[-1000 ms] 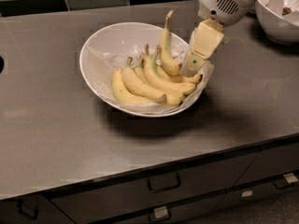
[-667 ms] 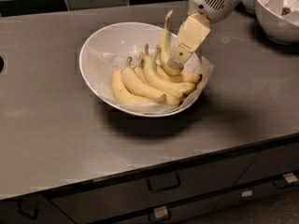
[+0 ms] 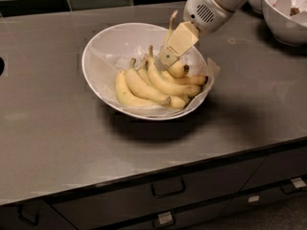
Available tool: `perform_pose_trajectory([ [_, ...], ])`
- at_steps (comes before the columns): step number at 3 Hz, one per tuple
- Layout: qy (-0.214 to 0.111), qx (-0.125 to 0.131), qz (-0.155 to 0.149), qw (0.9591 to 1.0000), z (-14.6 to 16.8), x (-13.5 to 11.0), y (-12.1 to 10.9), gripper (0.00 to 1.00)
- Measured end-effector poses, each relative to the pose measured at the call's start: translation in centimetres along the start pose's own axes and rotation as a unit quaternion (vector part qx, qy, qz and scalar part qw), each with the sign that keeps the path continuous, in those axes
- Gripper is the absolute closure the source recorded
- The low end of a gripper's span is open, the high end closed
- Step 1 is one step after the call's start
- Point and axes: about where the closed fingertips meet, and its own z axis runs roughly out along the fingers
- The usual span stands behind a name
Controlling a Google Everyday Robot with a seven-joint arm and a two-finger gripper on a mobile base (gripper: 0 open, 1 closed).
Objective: Pick banana from white bowl
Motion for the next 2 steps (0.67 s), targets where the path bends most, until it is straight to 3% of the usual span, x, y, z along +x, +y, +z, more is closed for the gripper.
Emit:
perform_pose_trajectory([
  [1,0.013,0.013,0.035,0.9992,1.97,0.08,0.16,0.00],
  [2,0.014,0.012,0.035,0.9992,2.03,0.07,0.19,0.00],
])
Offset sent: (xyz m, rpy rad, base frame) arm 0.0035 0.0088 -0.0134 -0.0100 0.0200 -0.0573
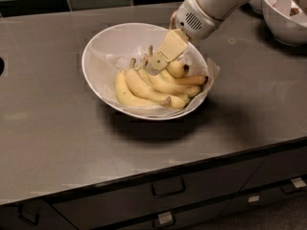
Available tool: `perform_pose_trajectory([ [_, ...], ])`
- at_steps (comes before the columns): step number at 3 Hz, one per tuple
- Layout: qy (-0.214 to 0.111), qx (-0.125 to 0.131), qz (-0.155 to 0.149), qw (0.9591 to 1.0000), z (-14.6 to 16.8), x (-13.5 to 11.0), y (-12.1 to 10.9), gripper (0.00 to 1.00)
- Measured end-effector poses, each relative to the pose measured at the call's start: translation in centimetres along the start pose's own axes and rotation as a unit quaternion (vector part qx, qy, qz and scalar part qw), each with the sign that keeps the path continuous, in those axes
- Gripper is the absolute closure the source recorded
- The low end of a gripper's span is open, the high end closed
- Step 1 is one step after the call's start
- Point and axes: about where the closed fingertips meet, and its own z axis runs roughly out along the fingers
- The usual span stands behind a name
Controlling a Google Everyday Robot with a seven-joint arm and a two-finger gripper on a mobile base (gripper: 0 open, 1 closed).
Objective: Pick banana from white bowl
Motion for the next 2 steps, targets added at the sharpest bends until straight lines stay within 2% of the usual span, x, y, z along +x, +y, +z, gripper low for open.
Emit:
perform_pose_trajectory([
  [1,0.017,0.007,0.005,0.9998,0.17,0.29,0.04,0.00],
  [2,0.028,0.013,0.011,0.9995,0.23,0.72,0.04,0.17],
])
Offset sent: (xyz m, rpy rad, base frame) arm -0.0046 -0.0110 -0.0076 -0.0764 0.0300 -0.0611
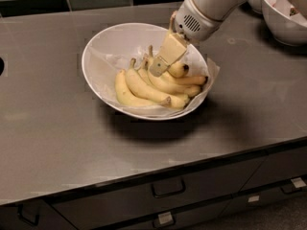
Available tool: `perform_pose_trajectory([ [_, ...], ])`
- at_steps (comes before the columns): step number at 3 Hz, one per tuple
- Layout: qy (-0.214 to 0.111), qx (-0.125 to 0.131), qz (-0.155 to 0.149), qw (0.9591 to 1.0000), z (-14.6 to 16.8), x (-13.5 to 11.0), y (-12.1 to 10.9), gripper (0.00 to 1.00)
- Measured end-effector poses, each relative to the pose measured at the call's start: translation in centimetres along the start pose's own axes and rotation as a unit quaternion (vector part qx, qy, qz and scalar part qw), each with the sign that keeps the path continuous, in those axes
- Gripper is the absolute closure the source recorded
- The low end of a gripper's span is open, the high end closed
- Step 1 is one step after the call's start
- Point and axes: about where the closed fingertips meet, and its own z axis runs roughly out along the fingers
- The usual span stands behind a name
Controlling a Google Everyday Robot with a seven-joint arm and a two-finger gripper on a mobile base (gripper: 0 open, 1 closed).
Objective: Pick banana from white bowl
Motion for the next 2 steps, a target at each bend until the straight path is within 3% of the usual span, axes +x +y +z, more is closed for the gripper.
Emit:
perform_pose_trajectory([
  [1,0.005,-0.001,0.000,1.0000,0.37,0.03,0.16,0.28],
  [2,0.015,-0.005,-0.003,0.9999,1.09,-0.10,0.54,0.30],
])
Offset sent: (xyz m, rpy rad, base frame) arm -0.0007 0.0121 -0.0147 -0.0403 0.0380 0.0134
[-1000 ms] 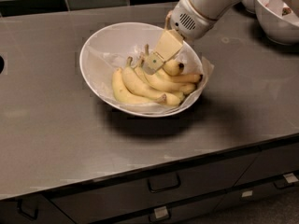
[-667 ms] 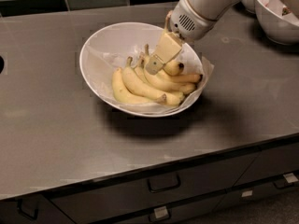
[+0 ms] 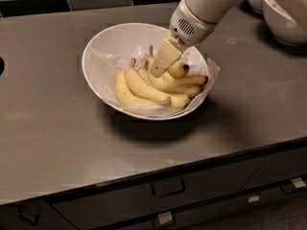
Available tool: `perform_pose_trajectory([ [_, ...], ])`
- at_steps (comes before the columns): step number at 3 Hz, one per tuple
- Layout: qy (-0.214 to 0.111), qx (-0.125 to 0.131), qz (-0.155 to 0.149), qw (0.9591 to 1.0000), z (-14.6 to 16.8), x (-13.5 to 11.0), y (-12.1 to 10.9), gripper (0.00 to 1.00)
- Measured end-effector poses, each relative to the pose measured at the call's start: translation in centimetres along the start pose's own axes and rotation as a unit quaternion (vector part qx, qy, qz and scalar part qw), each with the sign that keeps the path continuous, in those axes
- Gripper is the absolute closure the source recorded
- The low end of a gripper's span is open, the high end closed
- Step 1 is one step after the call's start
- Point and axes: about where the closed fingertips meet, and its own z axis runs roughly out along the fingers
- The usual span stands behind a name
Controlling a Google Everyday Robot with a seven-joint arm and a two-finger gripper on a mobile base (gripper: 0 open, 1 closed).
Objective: Pick banana from white bowl
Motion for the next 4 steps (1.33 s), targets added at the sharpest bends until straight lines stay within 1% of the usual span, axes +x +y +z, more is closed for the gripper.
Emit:
perform_pose_trajectory([
  [1,0.013,0.000,-0.001,0.9999,0.6,0.1,0.1,0.30],
  [2,0.030,0.005,0.005,0.9995,1.0,0.8,-0.1,0.30],
  [3,0.042,0.019,0.015,0.9988,0.8,1.5,-0.7,0.30],
  [4,0.049,0.028,0.023,0.9981,0.7,1.9,-1.1,0.31],
])
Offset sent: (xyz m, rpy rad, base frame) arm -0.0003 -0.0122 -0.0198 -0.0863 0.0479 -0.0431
